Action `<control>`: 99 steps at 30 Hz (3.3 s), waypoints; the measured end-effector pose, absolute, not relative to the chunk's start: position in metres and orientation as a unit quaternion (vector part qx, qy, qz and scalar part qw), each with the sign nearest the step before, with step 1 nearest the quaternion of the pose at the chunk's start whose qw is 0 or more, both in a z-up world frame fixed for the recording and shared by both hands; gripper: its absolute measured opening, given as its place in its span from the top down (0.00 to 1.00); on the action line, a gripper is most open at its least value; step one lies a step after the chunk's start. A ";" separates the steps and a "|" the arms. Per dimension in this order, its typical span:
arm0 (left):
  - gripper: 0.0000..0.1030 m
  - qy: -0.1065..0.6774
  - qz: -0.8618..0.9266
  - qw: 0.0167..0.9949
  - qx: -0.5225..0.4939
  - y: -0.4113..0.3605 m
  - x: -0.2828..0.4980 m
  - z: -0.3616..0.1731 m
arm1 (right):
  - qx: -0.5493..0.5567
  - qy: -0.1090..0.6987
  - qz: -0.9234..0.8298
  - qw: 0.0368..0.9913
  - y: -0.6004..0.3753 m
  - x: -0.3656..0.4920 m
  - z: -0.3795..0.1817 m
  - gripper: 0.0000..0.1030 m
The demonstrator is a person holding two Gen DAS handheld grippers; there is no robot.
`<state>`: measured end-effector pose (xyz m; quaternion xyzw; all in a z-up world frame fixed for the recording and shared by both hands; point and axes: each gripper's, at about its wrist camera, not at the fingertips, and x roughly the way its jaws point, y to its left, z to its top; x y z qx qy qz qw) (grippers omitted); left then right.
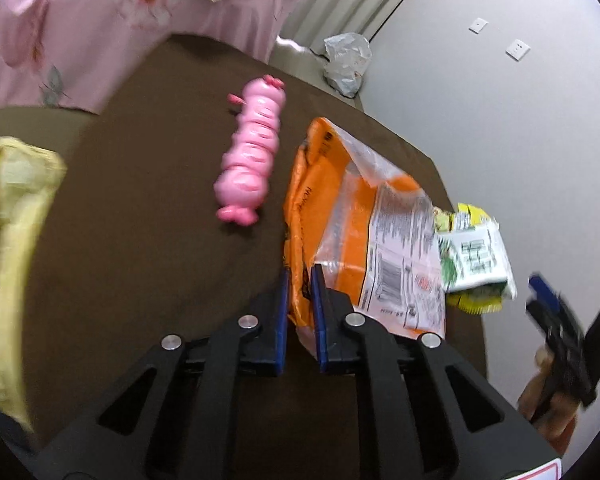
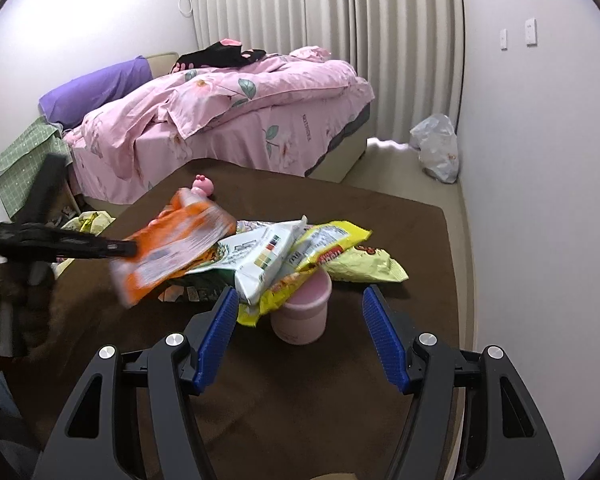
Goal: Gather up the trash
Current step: 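Return to the table and grasp the orange bag with the left gripper, then hold the orange bag in the left gripper while the right gripper grasps the green milk carton, then carry the orange bag and milk carton over the yellow bag and release both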
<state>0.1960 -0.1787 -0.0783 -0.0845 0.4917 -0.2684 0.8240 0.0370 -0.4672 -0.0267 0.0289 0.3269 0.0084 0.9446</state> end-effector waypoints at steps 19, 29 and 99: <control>0.80 0.468 -0.199 0.858 -0.073 -0.059 0.128 -0.066 | 0.028 0.378 0.120 0.917 -0.412 0.082 -0.041 0.41; 0.73 0.450 -0.208 0.866 -0.067 -0.062 0.115 -0.057 | -0.039 0.367 0.176 0.913 -0.368 0.047 -0.019 0.41; 0.91 0.486 -0.241 0.838 -0.053 -0.092 0.138 -0.075 | 0.033 0.336 0.147 0.930 -0.374 0.026 -0.016 0.52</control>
